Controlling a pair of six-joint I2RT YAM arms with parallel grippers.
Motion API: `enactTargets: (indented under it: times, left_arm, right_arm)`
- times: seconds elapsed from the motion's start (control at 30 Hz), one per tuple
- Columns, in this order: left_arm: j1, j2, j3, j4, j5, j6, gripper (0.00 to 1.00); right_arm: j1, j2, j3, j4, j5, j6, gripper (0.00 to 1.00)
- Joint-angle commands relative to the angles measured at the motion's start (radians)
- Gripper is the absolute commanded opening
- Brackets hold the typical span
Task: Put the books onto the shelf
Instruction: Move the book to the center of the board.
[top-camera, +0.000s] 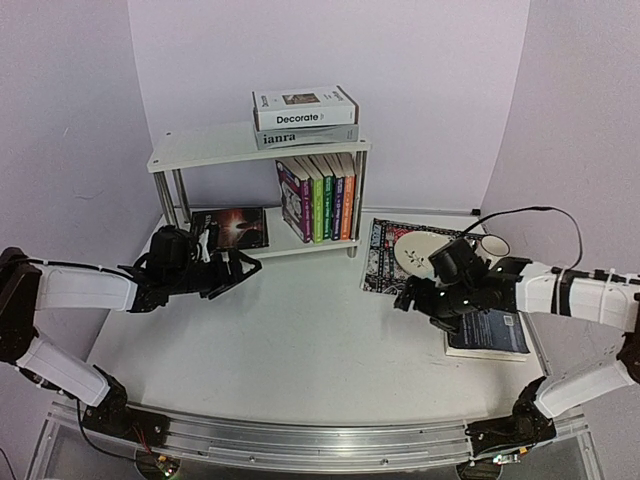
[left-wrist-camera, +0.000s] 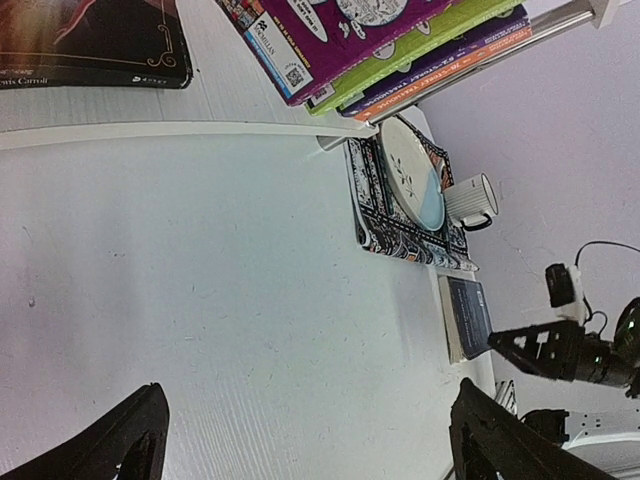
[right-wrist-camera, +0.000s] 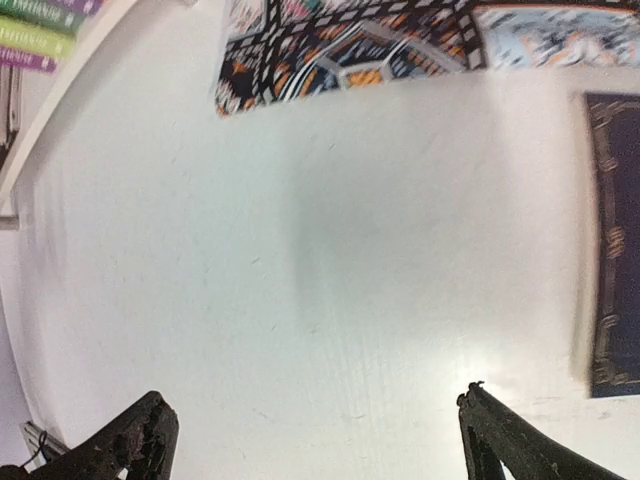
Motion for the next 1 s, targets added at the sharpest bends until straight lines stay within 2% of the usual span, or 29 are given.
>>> enactTargets:
  times: [0.0, 0.17, 0.33, 0.5, 0.6, 0.77, 0.97]
  left_arm:
    - [-0.018, 0.003, 0.036, 0.013, 0.021, 0.004, 0.99]
    - [-0.054, 0.021, 0.049, 0.012, 0.014, 0.009, 0.99]
    - [-0.104, 0.048, 0.067, 0.012, 0.008, 0.009, 0.99]
    - [-0.118, 0.051, 0.061, 0.012, -0.005, 0.01, 0.99]
    - [-0.119, 0.051, 0.062, 0.012, -0.006, 0.013, 0.99]
    - [-0.124, 0.053, 0.062, 0.013, 0.002, 0.013, 0.99]
    - [-0.126, 0.058, 0.066, 0.012, 0.019, 0.016, 0.99]
  right_arm:
    - [-0.179, -0.11, -0.038, -0.225, 0.091, -0.134, 0.98]
    - [-0.342, -0.148, -0.066, -0.301, 0.153, -0.254, 0.98]
    - [-0.555, -0.13, -0.094, -0.295, 0.021, -0.367, 0.98]
    - [-0.786, -0.136, -0.128, -0.252, -0.101, -0.395, 0.98]
    - [-0.845, -0.127, -0.134, -0.221, -0.088, -0.402, 0.98]
    - [-0.904, -0.071, -0.141, -0.165, 0.029, -0.406, 0.98]
    - [-0.958, -0.019, -0.173, -0.026, 0.034, -0.475, 0.98]
